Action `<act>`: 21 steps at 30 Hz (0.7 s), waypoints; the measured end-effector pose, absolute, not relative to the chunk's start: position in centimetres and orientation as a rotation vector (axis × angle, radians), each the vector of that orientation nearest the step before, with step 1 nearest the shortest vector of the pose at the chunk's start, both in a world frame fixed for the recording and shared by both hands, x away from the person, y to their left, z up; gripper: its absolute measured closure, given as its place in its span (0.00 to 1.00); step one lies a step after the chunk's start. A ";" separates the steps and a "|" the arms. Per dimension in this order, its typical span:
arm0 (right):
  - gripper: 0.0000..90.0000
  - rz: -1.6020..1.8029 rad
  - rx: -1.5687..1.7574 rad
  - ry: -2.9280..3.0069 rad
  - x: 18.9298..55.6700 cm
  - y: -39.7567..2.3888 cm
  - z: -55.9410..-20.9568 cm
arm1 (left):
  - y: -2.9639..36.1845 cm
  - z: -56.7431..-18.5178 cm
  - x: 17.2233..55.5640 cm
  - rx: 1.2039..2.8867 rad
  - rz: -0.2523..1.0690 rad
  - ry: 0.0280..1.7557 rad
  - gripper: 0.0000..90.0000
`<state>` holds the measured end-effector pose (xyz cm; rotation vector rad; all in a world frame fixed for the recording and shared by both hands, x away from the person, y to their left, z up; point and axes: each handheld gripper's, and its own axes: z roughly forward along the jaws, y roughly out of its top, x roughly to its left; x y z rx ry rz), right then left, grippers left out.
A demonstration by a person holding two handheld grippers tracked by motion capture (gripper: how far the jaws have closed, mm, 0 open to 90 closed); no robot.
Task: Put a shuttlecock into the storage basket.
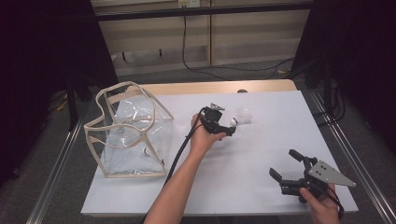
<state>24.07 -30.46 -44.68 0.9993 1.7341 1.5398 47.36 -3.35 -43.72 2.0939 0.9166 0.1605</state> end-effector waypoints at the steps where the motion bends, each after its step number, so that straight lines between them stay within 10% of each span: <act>1: 0.03 1.540 1.000 1.734 24.1 -30.5 -44.7 | -3.4 -43.7 47.4 2.096 0.163 0.917 0.20; 21: 0.03 1.542 0.999 1.735 24.1 -30.5 -44.7 | -4.4 -44.2 47.7 2.098 0.165 0.921 0.24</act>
